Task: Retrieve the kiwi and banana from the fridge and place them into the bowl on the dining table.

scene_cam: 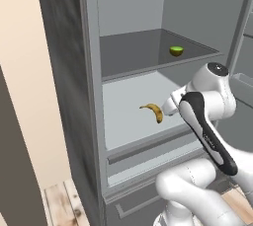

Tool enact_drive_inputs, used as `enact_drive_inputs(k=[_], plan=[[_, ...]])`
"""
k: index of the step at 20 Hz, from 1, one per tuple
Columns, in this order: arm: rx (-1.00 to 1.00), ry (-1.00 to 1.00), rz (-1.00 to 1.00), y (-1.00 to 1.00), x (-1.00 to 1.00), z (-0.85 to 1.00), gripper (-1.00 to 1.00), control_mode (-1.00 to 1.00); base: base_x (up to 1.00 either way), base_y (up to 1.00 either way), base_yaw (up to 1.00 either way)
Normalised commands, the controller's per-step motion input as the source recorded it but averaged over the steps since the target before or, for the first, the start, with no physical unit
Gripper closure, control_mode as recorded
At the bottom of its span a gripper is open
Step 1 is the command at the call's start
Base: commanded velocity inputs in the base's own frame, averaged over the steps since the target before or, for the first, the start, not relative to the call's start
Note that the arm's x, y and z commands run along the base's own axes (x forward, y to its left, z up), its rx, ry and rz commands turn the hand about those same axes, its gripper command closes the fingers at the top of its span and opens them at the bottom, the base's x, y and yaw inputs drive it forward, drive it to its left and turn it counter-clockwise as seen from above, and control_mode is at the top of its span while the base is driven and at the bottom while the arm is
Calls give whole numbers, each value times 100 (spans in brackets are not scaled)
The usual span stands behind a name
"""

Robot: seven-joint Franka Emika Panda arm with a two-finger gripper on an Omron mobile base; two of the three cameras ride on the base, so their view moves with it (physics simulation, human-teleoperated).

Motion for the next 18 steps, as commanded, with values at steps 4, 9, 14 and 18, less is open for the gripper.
enact_drive_inputs(k=[4,9,14,18], plan=[[0,-3,-3,0,42,-34,-100,-100,0,0,0],[0,-2,-2,0,44,-35,-100,-100,0,0,0],[0,-1,-1,0,48,-28,-100,-100,0,0,0],[0,0,0,0,51,-23,-100,-100,0,0,0]])
